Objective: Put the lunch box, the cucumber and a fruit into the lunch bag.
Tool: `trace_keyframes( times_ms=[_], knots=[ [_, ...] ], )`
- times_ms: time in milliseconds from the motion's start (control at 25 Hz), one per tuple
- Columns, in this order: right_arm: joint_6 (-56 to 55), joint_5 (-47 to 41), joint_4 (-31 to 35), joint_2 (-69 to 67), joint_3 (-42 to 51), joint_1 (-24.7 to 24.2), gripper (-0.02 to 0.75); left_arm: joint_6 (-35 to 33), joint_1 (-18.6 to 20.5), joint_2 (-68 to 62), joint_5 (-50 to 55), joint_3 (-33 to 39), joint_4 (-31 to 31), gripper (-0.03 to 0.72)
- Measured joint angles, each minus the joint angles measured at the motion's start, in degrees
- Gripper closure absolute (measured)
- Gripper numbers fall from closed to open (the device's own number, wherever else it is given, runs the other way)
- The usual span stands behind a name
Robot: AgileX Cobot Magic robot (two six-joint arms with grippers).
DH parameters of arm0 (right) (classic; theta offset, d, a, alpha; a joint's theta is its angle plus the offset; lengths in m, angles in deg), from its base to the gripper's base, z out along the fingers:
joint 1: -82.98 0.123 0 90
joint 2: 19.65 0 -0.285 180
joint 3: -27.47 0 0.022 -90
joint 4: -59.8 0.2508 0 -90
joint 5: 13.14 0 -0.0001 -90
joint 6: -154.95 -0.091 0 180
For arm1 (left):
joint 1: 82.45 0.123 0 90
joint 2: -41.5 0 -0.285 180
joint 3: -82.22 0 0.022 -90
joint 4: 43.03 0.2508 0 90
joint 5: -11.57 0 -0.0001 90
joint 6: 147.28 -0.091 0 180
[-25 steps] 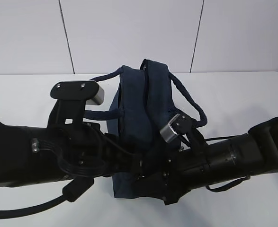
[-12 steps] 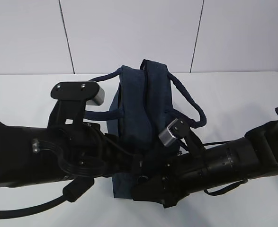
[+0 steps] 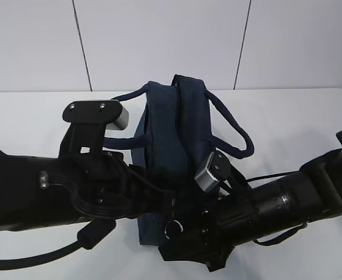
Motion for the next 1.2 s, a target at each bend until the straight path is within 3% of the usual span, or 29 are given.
trace_keyframes(
  times_ms=[480,800,1200],
  knots=[
    [3.0,0.0,3.8,-0.1,0.0,0.0,0.423,0.0,0.0,0.0,-0.1,0.0,0.0,0.685],
    [3.1,-0.1,4.1,-0.1,0.0,0.0,0.491,0.0,0.0,0.0,-0.3,0.0,0.0,0.685],
    [3.1,-0.1,4.1,-0.1,0.0,0.0,0.498,0.0,0.0,0.0,-0.3,0.0,0.0,0.685]
  ],
)
